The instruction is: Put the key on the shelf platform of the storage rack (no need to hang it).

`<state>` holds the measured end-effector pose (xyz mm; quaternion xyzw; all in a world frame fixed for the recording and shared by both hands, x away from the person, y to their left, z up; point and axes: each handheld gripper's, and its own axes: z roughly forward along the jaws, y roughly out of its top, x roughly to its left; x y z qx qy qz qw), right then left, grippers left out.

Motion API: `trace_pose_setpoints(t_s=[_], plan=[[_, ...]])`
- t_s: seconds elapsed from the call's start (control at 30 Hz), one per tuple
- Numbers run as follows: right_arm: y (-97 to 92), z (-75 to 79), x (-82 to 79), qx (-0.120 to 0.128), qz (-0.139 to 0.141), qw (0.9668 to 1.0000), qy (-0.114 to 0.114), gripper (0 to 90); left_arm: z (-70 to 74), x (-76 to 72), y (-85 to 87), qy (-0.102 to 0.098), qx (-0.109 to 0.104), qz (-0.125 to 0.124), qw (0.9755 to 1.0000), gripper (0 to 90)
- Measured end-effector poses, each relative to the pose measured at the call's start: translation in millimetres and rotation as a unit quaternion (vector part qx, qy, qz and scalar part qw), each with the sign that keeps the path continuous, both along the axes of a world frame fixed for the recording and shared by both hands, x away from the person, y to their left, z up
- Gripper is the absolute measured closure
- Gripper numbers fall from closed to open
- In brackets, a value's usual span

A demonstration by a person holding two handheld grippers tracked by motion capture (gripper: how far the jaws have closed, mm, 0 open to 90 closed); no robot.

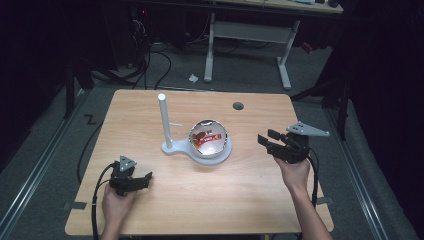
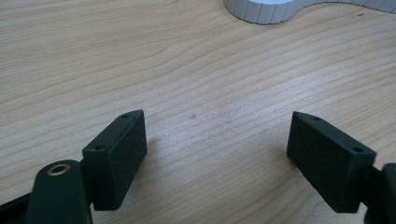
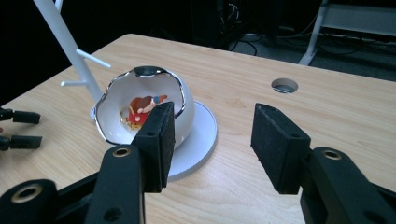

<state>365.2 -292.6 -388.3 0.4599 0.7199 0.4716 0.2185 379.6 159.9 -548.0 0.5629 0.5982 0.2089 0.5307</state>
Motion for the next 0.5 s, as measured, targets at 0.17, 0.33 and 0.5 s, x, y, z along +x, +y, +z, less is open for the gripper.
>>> trace_pose_setpoints(t_s=[0.17, 0.33, 0.5], plan=[[-6.8, -2.0, -7.4, 0.005, -0.005, 1.0000, 0.000, 49.8, -0.1, 0.0, -0.1, 0.000, 0.001, 0.000, 1.0000, 20.4], [-11.3, -3.7, -14.5, 0.008, -0.006, 1.0000, 0.001, 49.9, -0.1, 0.0, -0.1, 0.000, 0.001, 0.000, 1.0000, 20.4], [-15.2, -6.0, -21.1, 0.013, -0.008, 0.9999, 0.001, 49.8, -0.1, 0.0, -0.1, 0.000, 0.001, 0.000, 1.0000, 20.4]])
